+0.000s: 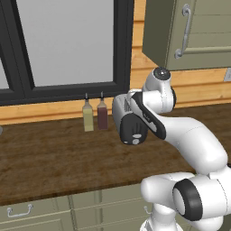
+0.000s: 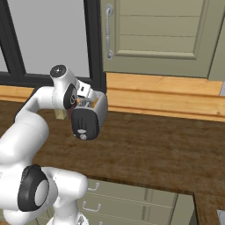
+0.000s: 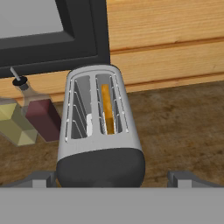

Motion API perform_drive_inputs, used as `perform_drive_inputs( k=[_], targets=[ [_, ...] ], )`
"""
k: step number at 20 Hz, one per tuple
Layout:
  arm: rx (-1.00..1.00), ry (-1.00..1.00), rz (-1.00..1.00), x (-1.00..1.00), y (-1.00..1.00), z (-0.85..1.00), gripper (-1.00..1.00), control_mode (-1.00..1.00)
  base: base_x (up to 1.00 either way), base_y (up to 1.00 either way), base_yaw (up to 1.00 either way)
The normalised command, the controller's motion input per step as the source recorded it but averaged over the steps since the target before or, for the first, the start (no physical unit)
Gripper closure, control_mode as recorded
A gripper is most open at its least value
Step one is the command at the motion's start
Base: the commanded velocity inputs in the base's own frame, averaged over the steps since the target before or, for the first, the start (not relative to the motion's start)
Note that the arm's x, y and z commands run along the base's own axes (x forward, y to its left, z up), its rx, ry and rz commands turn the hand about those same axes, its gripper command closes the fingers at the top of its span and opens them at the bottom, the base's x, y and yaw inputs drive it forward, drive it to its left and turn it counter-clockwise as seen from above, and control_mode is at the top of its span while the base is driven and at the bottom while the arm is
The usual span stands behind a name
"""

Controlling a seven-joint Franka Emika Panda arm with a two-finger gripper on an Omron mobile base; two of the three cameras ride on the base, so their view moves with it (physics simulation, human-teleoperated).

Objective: Start the toaster. Once the lever pops up, take the bread to the plate on the dining counter.

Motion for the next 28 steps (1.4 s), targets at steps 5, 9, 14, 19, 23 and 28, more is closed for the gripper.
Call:
perform_drive_inputs(
  k=[5, 9, 14, 19, 23, 28],
  targets=[
    [0.0, 0.0, 0.0, 0.0, 0.0, 0.0, -1.0, -1.0, 0.0, 0.0, 0.0],
    [0.0, 0.0, 0.0, 0.0, 0.0, 0.0, -1.0, -1.0, 0.0, 0.0, 0.0],
    [0.0, 0.0, 0.0, 0.0, 0.0, 0.0, -1.0, -1.0, 0.0, 0.0, 0.0],
    [0.0, 0.0, 0.0, 0.0, 0.0, 0.0, -1.0, -1.0, 0.0, 0.0, 0.0],
    [0.0, 0.0, 0.0, 0.0, 0.0, 0.0, -1.0, -1.0, 0.0, 0.0, 0.0],
    [0.0, 0.0, 0.0, 0.0, 0.0, 0.0, -1.0, -1.0, 0.0, 0.0, 0.0]
  ],
)
